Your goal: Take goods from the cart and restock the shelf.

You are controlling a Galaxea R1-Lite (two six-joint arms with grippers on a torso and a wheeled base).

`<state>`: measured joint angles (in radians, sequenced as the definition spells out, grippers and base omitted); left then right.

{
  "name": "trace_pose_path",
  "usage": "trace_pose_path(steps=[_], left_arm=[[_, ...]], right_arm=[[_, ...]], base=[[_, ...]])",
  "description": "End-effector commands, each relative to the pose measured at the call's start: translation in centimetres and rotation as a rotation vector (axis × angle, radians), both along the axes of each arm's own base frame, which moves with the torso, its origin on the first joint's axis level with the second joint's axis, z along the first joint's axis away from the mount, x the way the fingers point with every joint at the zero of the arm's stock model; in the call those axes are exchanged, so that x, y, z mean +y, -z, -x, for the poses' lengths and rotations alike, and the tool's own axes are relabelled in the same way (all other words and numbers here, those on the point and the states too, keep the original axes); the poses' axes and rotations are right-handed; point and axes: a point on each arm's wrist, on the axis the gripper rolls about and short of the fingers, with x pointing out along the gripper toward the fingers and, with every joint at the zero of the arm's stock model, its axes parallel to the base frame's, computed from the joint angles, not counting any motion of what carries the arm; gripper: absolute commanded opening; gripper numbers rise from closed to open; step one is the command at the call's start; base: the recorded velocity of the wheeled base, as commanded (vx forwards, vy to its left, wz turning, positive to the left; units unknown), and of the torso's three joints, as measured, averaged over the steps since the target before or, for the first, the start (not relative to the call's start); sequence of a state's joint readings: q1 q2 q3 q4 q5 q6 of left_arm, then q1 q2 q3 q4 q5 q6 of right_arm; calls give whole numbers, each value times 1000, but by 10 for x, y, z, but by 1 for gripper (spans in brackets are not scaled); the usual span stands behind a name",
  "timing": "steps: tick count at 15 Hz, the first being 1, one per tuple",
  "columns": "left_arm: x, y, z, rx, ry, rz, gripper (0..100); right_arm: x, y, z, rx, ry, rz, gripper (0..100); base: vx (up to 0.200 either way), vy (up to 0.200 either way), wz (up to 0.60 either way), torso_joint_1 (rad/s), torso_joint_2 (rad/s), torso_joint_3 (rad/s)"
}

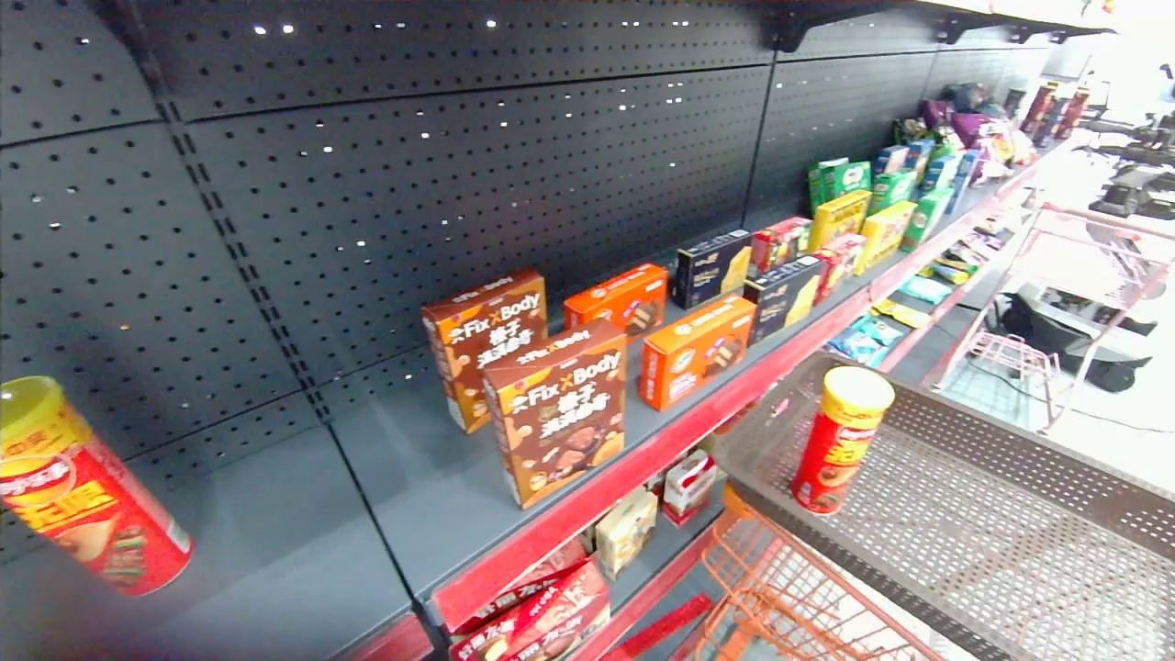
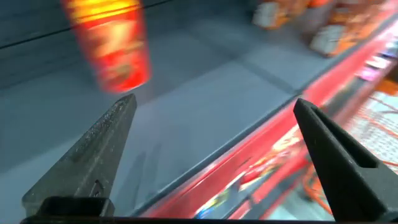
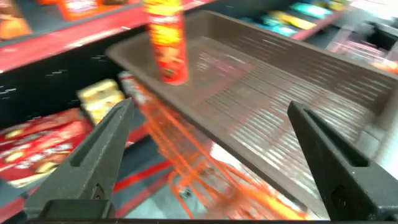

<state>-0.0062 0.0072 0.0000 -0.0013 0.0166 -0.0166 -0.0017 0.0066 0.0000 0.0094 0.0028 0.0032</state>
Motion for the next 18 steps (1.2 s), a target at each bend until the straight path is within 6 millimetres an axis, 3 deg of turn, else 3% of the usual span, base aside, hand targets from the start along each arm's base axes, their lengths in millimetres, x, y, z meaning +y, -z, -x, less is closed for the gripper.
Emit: trace_pose_path(steps=[1,7,8,12,15,18], left_arm=[[0,0,0,0,0,0,100],[0,0,0,0,0,0,100],[0,0,0,2,0,0,100],[0,0,0,2,0,0,100],[0,0,0,2,1,0,100],[0,0,0,-1,0,0,100]], right_arm=[[0,0,0,1,0,0,100],[1,-6,2,-22,-33,-18,100],[1,-54,-1,-23,-43,-12,100],[3,-100,-34,90,-147,-86,100],[1,-101,-77,268,-50,-38,100],[-3,-101,-124,341,37,-29,100]], base=[[0,0,0,0,0,0],[0,0,0,0,0,0],[0,0,0,0,0,0],[0,0,0,0,0,0],[0,0,0,0,0,0],[0,0,0,0,0,0]])
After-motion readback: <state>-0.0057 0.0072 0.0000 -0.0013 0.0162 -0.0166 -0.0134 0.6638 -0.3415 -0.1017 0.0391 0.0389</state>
